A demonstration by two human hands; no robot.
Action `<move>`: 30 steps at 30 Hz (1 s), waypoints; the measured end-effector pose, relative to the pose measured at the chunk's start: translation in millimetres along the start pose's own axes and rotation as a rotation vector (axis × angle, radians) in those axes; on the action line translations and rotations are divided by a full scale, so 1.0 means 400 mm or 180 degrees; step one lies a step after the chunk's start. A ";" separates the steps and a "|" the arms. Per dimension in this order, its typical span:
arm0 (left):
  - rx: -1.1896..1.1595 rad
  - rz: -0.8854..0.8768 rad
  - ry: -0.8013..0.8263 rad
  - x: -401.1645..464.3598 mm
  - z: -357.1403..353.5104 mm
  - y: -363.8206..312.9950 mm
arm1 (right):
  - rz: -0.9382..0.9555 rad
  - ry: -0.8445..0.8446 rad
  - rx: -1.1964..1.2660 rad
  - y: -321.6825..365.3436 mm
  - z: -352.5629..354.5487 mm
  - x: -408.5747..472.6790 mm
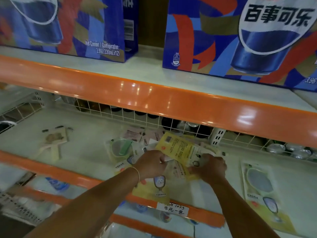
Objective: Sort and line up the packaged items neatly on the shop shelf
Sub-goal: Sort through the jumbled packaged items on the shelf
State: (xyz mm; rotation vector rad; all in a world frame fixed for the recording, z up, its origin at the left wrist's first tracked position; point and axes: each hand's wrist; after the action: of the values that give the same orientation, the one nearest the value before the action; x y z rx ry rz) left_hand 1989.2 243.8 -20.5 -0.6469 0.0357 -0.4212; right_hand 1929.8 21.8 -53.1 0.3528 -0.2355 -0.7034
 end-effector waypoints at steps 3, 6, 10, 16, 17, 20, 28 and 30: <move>-0.0060 -0.0083 0.0145 0.012 0.010 0.007 | -0.0726 -0.0269 0.1202 0.016 0.015 -0.033; -0.0150 -0.0166 0.0181 0.018 0.018 0.014 | -0.1180 -0.0393 0.1892 0.013 0.003 -0.046; -0.0143 -0.0282 0.0244 0.024 0.025 0.027 | -0.1642 -0.0329 0.2775 0.019 -0.013 -0.053; -0.0221 -0.0394 0.0040 0.029 0.040 0.032 | -0.1817 -0.0085 0.3793 0.054 -0.004 -0.068; -0.0238 -0.0404 -0.0059 0.028 0.046 0.029 | -0.1793 0.0011 0.3889 0.056 -0.002 -0.071; -0.0323 -0.0511 -0.0428 0.030 0.072 0.010 | -0.1649 0.0301 0.4071 0.049 0.008 -0.078; -0.0229 -0.0679 0.0047 0.052 0.109 -0.030 | -0.0620 0.1573 0.4425 0.012 0.065 -0.091; -0.0137 -0.0565 0.0423 0.045 0.111 -0.042 | -0.0453 0.1821 0.4409 0.009 0.076 -0.087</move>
State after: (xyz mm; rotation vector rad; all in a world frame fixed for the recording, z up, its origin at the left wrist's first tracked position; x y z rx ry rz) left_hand 2006.5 250.4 26.9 -0.6661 0.1145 -0.6361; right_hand 1896.2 40.4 -27.0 1.8739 -0.1158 -0.4514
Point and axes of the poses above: each hand's wrist, its own x-axis towards the middle knuckle, its own z-axis out of the back of the hand, y = z × x, and after that the axes turned 15 degrees about -y, right-handed
